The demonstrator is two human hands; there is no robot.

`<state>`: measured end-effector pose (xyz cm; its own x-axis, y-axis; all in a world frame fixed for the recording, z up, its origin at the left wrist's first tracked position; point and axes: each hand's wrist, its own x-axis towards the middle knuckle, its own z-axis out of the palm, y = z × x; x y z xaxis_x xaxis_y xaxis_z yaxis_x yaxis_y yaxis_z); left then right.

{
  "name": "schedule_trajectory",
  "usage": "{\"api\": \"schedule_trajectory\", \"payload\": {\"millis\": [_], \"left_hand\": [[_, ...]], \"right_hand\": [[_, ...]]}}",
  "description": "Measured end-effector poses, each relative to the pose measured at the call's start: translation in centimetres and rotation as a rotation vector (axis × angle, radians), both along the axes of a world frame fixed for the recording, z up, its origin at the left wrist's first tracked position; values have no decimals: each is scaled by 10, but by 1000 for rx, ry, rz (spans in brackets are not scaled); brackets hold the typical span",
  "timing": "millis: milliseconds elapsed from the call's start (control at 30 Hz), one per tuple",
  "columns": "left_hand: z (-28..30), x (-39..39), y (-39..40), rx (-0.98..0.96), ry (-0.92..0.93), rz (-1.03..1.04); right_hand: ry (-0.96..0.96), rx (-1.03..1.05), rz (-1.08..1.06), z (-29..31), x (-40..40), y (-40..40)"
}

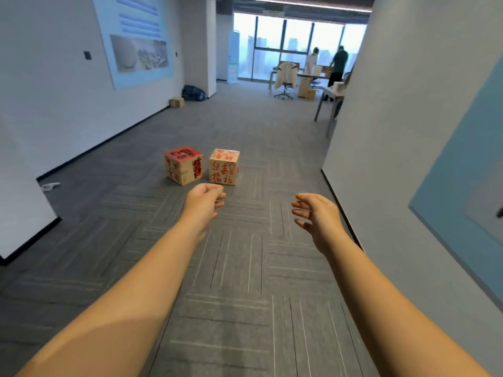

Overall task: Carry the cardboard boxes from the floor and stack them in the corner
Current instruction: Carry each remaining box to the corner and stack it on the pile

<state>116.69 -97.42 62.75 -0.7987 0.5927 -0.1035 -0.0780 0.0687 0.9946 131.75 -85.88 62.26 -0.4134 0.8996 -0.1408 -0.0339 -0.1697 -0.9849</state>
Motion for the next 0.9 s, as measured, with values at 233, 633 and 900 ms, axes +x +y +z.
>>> {"api": "schedule_trajectory", "payload": {"millis": [233, 633, 900], "left_hand": [[6, -82, 99, -14, -32, 122], [-32, -306, 261, -43, -81, 150], [-17, -470, 371, -77, -44, 113]], "right_hand": [[-25, -20, 105, 5, -98, 133], [-62, -73, 132, -31, -319, 300], [-35, -105, 69, -19, -464, 409]]}}
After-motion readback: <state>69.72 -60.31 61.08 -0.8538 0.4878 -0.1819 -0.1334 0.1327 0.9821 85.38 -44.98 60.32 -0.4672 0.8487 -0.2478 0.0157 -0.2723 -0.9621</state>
